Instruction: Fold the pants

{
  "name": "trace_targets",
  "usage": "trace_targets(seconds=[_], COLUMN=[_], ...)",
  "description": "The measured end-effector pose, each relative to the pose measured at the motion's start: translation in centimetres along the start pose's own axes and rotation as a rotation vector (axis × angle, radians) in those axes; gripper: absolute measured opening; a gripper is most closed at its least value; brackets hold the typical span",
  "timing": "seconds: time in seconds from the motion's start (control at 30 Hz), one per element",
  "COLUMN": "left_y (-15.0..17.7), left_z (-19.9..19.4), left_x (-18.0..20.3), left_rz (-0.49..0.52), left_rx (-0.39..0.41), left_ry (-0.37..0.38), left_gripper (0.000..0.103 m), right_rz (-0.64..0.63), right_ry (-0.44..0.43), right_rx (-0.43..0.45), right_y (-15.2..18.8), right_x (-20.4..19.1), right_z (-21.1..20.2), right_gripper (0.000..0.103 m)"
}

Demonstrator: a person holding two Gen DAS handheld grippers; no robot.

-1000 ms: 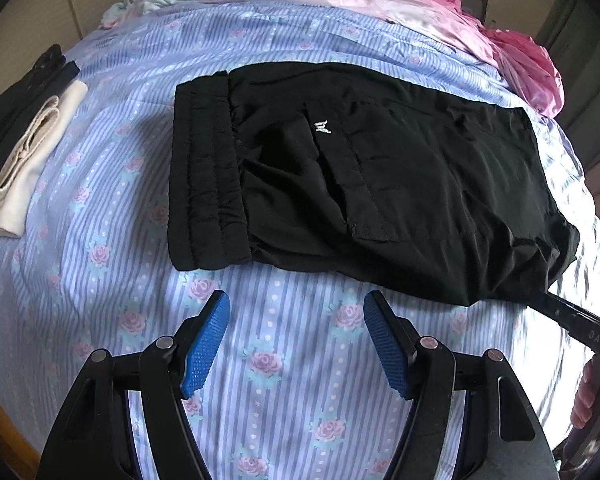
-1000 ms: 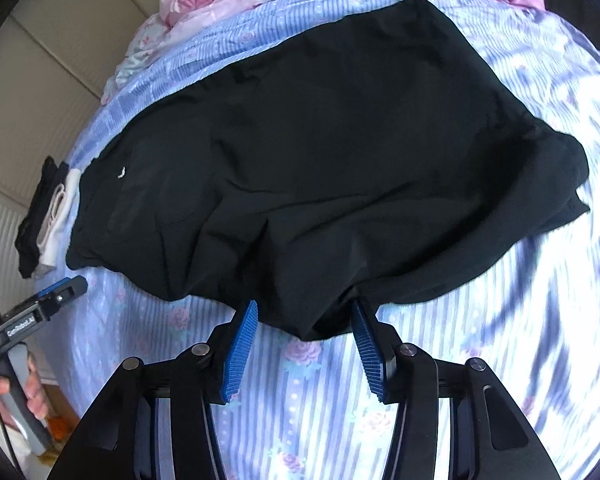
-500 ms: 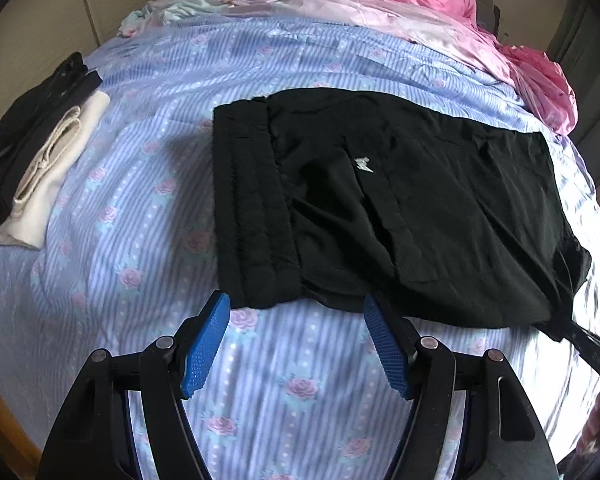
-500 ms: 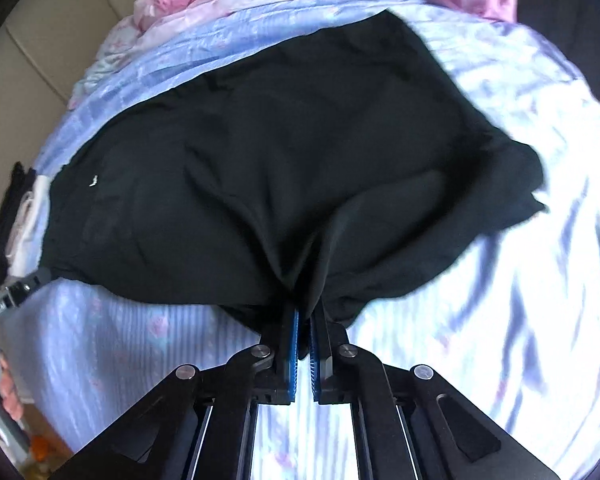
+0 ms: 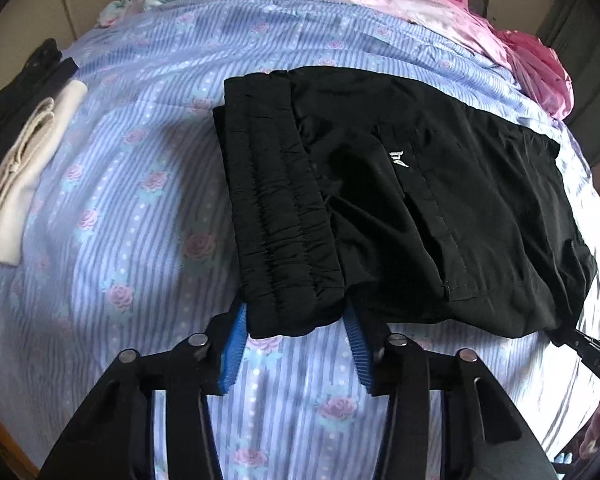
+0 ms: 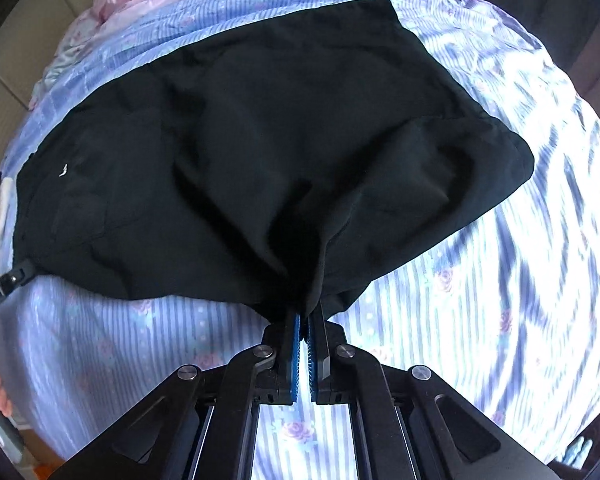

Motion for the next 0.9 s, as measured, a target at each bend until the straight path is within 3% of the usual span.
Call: trace_targets(seconds=[0.13,0.33,0.43,0.5,0.57,0.63,0.67,0.73,0.83,0.9], left_y=[0.2,0.3,0.6,0.7,1.1,1.8,2.1,2.7,2.8,2.6], left_z=[0.4,0.5,0.3,-0.6,-2.0,-3.4,-4.1,-5.4,-7.2,-7.2], left_x=[-0.7,-1.8,-1.8,-1.3,-0.7,0.2,0.9,3.2,7.7,11.1], left_rz=[0.046,0.056,0.048,0.099,0.160,0.235,0.268,0.297,0.282,0.268], left_rx=[-0.052,-0.097,-0.113,-0.117,-0.112,-0.119,-0.121,-0.113,-0.061,-0.017], left_ry=[-0.051,-0.069,-0.103,-0.176,-0.261,-0.322,-0.337,-0.304,-0.172,-0.083], left_gripper=[0.044,0.046,0.055,0.064,0.065,0.067,0.067,0.067,0.067,0.066], right_rz=[-0.023,-0.048,-0.057,-0.048,-0.042,-0.054,-0.061,-0.077,-0.071,-0.044], right_ry=[0.045,0.087,0.099,0.088,0.077,0.127,0.142,0.129,0.109,0.086], right_rx=[0.010,0.015,0.016,0.001,0.006,0.053,0.087,0.159,0.265,0.284], right_y=[-0.3,0.5,0.7,0.9,1.1,1.1,1.1,0.9,0.0,-0.9], right_x=[-0.3,-2.2,-2.8,-2.5,-2.1,-1.1,-0.6,0.2,2.5,4.6], right_z=[-0.3,-0.6,-0.3,0.1,-0.4,-1.6,-2.5,-4.6,-7.1,-7.4], right_gripper=[0.003,0.003,0.003,0.004,0.017,0.048,0.048,0.048,0.048,0.048])
Point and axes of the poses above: each gripper's, at about its wrist camera, not at the fingertips, and z roughly the way its jaws point, x to its right, y to its underside, the point moved 7 cm from there along z, roughly the way its jaws point, and after that the axes turned 12 degrees about y, right-handed, at the moved point
